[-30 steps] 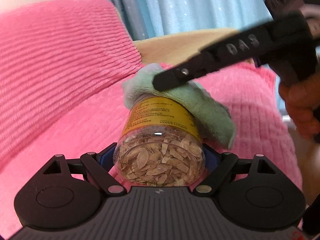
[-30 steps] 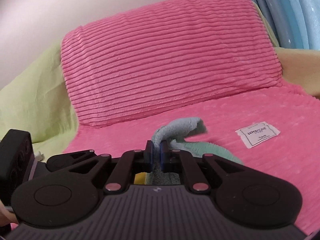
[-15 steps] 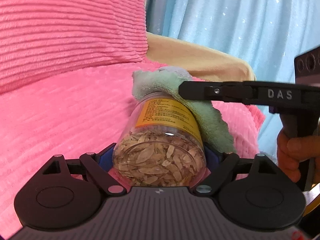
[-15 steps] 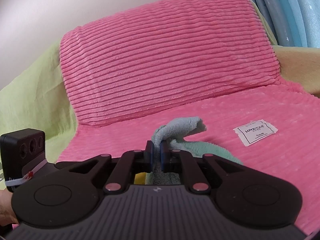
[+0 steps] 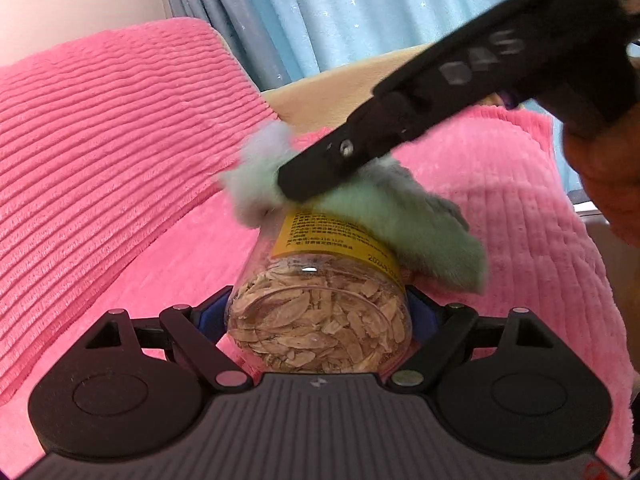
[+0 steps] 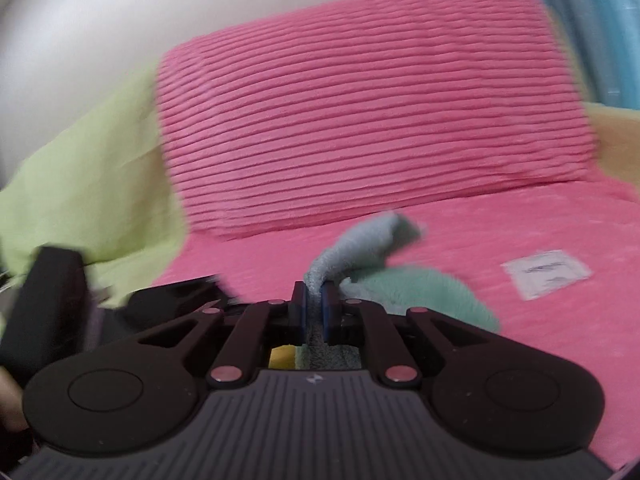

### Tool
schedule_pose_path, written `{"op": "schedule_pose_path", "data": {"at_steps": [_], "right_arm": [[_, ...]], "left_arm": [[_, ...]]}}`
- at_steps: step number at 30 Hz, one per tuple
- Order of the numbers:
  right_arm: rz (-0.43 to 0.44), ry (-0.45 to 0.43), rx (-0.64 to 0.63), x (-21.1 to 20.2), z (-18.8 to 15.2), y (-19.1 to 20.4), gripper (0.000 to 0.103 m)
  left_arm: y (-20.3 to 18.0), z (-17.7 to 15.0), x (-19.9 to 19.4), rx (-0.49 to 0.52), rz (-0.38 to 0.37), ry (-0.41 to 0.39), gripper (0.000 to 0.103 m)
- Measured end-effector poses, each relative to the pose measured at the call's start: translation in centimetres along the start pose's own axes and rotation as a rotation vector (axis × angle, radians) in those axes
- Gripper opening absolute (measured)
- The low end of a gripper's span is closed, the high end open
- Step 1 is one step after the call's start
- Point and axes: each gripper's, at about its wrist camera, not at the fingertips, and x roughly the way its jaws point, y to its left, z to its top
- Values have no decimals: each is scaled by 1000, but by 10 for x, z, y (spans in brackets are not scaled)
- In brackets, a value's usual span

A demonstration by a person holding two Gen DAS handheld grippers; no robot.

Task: Clean container
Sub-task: 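Rotate the jar with the left gripper while the right gripper rubs the cloth over it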

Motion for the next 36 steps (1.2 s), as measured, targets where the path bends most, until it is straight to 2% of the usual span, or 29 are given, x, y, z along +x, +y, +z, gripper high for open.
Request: {"op": "schedule_pose_path", "data": {"at_steps": [4,5,7,11,15,17,22,26,29,34,36], "right_arm": [[54,35,-77,6,-1,17,5],[45,31,-71,6,0,15,4],[3,14,-49,6,1,9,4],[-158,-42,28,0,2,-11,4],[-148,-57,102,-3,-2,-23,4],[-157,-51,80,-2,-2,-19,4],[-146,-52,106,-5,-3,-22,4],[-145,-47,101,-7,-2,-22,4],[-144,-46,105,-7,-1,-23,4],[-158,-51,107,-9,1,-24,4],[-175,-60,105,-11,2,-26,4]], "left_arm": [[-2,1,1,9,0,1,87],[-2,1,1,14,2,1,86],[-4,1,0,24,5,-1,86],[-9,1,-1,46,14,-3,86],[-9,3,-1,41,7,2,86],[-2,4,-2,-30,-23,9,88],[34,-3,0,-364,-180,18,89],[46,-12,3,-511,-247,24,89],[55,-13,5,-580,-276,10,88],[54,-4,10,-498,-250,0,87],[40,4,8,-372,-193,-7,87]]}}
